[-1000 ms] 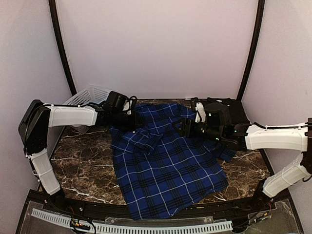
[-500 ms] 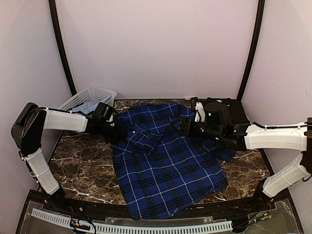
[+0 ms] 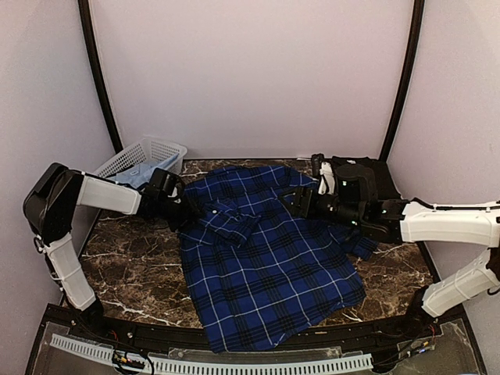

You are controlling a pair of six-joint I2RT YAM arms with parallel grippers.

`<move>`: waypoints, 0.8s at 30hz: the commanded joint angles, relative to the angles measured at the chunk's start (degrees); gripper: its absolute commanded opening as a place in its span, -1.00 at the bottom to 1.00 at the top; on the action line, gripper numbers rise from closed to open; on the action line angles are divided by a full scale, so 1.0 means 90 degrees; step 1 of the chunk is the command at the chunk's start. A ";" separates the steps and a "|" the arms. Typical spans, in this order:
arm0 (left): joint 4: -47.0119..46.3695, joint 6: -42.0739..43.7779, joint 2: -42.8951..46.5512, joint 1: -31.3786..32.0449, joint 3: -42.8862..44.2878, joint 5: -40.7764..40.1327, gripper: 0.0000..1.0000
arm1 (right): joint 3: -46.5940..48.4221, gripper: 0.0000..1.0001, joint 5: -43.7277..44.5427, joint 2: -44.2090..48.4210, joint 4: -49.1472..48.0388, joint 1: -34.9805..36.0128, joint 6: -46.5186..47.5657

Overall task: Fold and stack the long sleeve shirts
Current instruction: Pick up the sleeve from the center of the board.

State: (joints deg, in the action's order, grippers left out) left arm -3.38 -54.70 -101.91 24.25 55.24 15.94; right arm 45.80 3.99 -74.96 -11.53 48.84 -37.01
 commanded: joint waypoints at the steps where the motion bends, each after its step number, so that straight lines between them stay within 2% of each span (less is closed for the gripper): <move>1: -0.0373 -0.0287 -0.0281 -0.0033 0.0005 0.0288 -0.09 | -0.0138 0.44 0.0151 0.0282 -0.0072 -0.0035 -0.0033; 7: -0.0518 -0.0463 -0.0476 -0.0035 0.0021 0.0283 -0.10 | -0.0255 0.45 0.0268 0.0439 -0.0076 -0.0028 -0.0027; 12: -0.1124 -0.0606 -0.0611 -0.0029 0.0006 0.0618 -0.15 | -0.0246 0.45 0.0243 0.0446 -0.0084 -0.0036 -0.0035; 24: -0.1335 -0.0211 -0.0343 -0.0024 0.0233 0.0934 -0.89 | -0.0174 0.44 0.0103 0.0244 -0.0238 -0.0036 -0.0135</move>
State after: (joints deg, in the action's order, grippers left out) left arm -14.31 -58.78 -107.46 24.16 55.59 22.31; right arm 44.01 5.39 -72.10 -11.16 48.84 -37.50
